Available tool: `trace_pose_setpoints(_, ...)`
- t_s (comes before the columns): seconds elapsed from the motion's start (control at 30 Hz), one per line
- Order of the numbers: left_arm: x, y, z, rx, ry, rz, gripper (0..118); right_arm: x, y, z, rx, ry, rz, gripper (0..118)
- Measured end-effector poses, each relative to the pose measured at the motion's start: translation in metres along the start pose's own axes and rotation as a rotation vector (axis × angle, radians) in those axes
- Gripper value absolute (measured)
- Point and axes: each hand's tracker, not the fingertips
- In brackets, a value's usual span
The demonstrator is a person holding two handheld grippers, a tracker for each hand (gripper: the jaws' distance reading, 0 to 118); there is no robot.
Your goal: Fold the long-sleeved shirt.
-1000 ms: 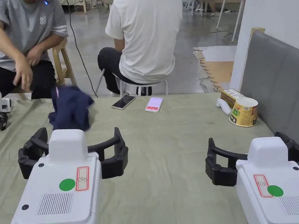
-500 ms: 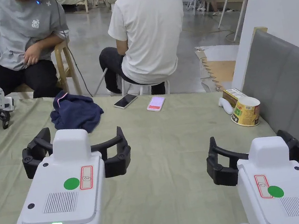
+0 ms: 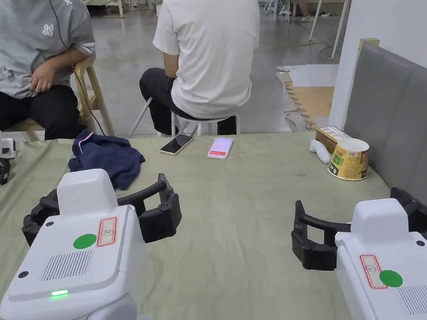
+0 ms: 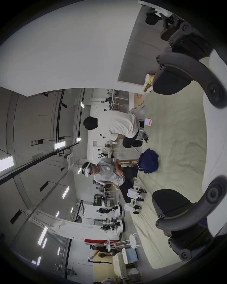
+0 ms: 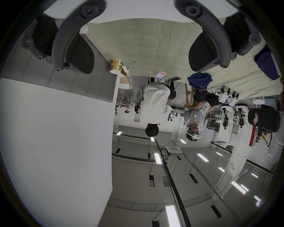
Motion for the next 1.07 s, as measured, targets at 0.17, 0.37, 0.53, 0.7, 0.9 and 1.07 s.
trace_pose_setpoints(0.17, 0.001, -0.001, 0.001, -0.037, -0.03, -0.006, 111, -0.007, 0.001, -0.001, 0.005, 0.01, 0.023, 118)
trace_pose_setpoints(0.37, 0.003, -0.012, 0.0, -0.06, -0.028, -0.055, 111, -0.012, 0.002, -0.002, -0.001, 0.021, 0.004, 118)
trace_pose_setpoints(0.53, 0.004, -0.016, 0.002, -0.039, 0.004, -0.09, 111, -0.015, 0.003, -0.003, 0.004, 0.027, 0.002, 118)
trace_pose_setpoints(0.7, 0.005, -0.013, 0.006, -0.016, -0.021, -0.075, 111, -0.015, 0.003, -0.003, 0.004, 0.035, -0.003, 118)
trace_pose_setpoints(0.9, 0.018, -0.015, 0.013, 0.001, 0.046, -0.131, 111, -0.015, 0.008, -0.006, -0.009, 0.019, -0.015, 118)
trace_pose_setpoints(1.07, 0.015, -0.025, 0.021, 0.041, -0.101, -0.093, 111, -0.018, 0.011, -0.005, 0.002, 0.03, -0.012, 118)
